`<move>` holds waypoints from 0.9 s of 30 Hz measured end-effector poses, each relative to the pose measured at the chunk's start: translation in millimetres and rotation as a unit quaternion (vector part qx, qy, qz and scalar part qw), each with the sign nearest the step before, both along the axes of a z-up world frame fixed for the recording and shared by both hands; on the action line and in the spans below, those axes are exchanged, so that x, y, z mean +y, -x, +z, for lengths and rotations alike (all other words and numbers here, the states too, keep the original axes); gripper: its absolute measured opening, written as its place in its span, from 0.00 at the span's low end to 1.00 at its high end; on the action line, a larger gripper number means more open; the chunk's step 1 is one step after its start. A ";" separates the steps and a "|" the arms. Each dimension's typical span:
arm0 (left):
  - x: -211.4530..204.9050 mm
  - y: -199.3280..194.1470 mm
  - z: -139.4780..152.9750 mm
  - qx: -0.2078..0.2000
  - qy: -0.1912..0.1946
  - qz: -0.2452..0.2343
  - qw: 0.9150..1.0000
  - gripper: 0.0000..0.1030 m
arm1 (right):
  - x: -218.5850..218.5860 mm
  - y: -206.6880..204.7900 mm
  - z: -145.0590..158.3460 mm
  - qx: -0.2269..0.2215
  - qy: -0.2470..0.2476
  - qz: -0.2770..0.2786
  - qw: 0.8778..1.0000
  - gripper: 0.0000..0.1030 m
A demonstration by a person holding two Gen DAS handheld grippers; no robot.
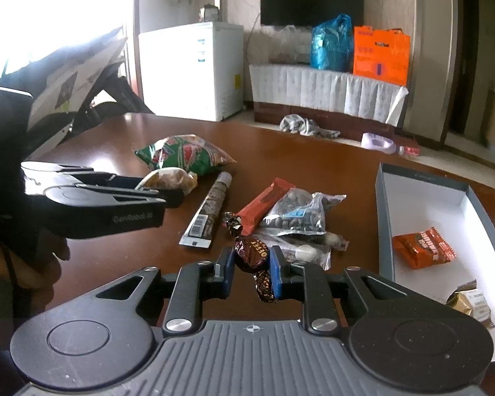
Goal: Organize snacks
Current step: 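Grasp the clear pastry bag with the left gripper while the right holds the candies, then carry the pastry bag and the candies over the white box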
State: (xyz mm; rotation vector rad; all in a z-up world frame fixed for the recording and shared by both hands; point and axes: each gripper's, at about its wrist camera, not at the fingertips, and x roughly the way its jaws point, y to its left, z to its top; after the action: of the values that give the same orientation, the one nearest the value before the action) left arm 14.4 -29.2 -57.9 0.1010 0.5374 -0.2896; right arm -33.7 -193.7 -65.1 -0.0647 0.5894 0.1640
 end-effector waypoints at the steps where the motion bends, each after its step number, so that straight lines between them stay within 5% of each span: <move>1: -1.1 0.6 0.5 0.000 0.000 -0.001 1.000 0.37 | -0.6 1.6 2.1 -0.003 0.000 0.000 1.000 0.24; 27: -58.0 4.8 11.2 -0.023 -0.012 -0.067 0.997 0.37 | -27.1 21.6 29.4 -0.042 -0.011 -0.025 0.999 0.24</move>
State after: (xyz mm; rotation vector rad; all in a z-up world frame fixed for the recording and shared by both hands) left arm 9.6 -87.2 -46.8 0.1670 0.4899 -0.4116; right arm -55.3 -220.8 -35.7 -0.0347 0.5051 0.1180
